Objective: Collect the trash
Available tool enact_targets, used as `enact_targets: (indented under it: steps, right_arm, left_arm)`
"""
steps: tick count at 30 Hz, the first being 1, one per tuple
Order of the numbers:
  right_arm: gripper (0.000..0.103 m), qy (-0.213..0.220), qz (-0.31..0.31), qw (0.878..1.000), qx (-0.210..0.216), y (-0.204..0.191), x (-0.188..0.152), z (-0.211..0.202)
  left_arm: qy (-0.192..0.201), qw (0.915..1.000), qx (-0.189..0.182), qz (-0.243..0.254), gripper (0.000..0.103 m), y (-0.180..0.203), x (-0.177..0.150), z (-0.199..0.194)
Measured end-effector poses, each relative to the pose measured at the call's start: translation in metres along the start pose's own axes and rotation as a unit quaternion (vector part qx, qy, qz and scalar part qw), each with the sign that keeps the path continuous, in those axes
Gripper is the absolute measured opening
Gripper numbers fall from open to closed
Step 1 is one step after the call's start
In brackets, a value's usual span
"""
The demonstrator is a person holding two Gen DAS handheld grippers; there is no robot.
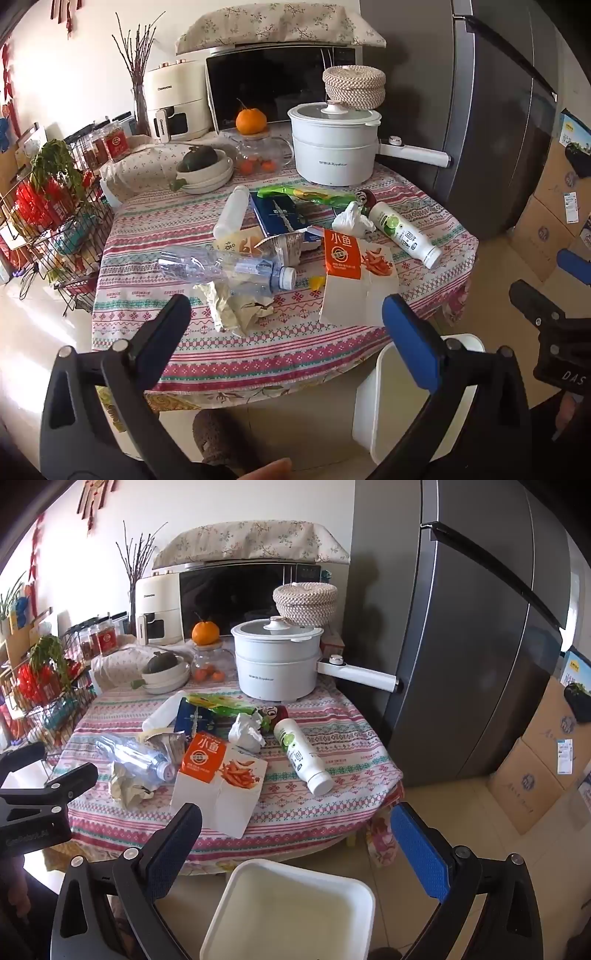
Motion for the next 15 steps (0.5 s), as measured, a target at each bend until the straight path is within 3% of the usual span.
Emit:
enact_targets:
  steps: [15]
  right_arm:
    - [0.103,-0.003,0.000,1.000,-0.008,-0.0039,-0.0056,0.0059]
  left_arm:
    - [-0.001,1.0000,-0.003,0.001,0.103,0.0006,-0.0032,-0.0018]
Point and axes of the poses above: each gripper's, at about its wrist camera, not at the fingertips, and z roughly the way its jaws point, y to its right, x to its top, the point moved 5 cm from there along z, roughly the way its jaws point, and after that the axes turned 13 degrees about y, right-handed, at the moved point
